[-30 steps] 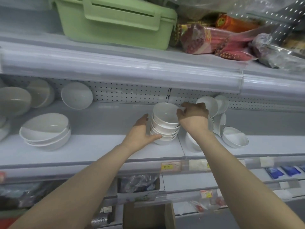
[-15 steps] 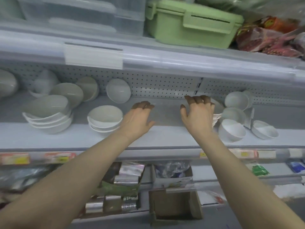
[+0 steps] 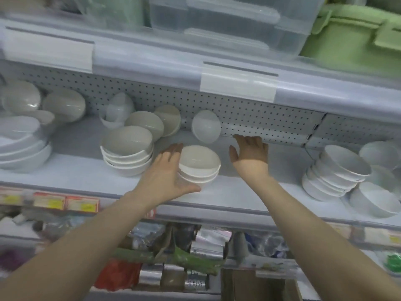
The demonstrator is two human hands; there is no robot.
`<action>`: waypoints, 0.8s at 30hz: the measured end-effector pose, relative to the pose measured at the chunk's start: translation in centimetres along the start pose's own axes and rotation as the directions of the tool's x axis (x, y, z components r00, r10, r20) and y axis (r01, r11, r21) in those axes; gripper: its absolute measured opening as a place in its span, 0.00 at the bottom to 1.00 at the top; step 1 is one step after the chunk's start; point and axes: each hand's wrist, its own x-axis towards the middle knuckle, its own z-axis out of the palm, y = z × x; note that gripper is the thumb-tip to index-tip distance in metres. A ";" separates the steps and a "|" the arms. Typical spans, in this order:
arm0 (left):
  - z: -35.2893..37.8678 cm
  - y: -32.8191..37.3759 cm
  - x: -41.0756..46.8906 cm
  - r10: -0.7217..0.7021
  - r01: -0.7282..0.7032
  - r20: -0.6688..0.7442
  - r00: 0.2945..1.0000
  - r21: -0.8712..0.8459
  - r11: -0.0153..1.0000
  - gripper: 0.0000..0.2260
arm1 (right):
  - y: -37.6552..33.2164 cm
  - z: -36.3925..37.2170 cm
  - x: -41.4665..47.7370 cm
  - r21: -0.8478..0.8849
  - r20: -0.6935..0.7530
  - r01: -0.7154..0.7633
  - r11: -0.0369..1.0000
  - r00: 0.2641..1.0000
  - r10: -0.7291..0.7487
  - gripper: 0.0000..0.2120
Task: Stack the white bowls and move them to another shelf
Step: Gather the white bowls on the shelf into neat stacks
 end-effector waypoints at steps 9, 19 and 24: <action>4.3 -2.1 1.8 -0.059 0.053 -0.013 0.998 -0.277 0.959 0.58 | -0.2 9.8 6.6 0.126 0.173 -0.185 0.975 0.972 0.161 0.19; 5.2 -3.0 2.4 -0.021 0.010 -0.032 0.999 -0.320 0.947 0.56 | -1.2 13.4 13.0 0.451 0.336 -0.369 0.813 0.914 0.228 0.10; 5.5 -3.0 2.8 -0.033 0.015 -0.040 0.999 -0.378 0.926 0.56 | -1.3 11.3 12.4 0.468 0.432 -0.461 0.754 0.864 0.259 0.13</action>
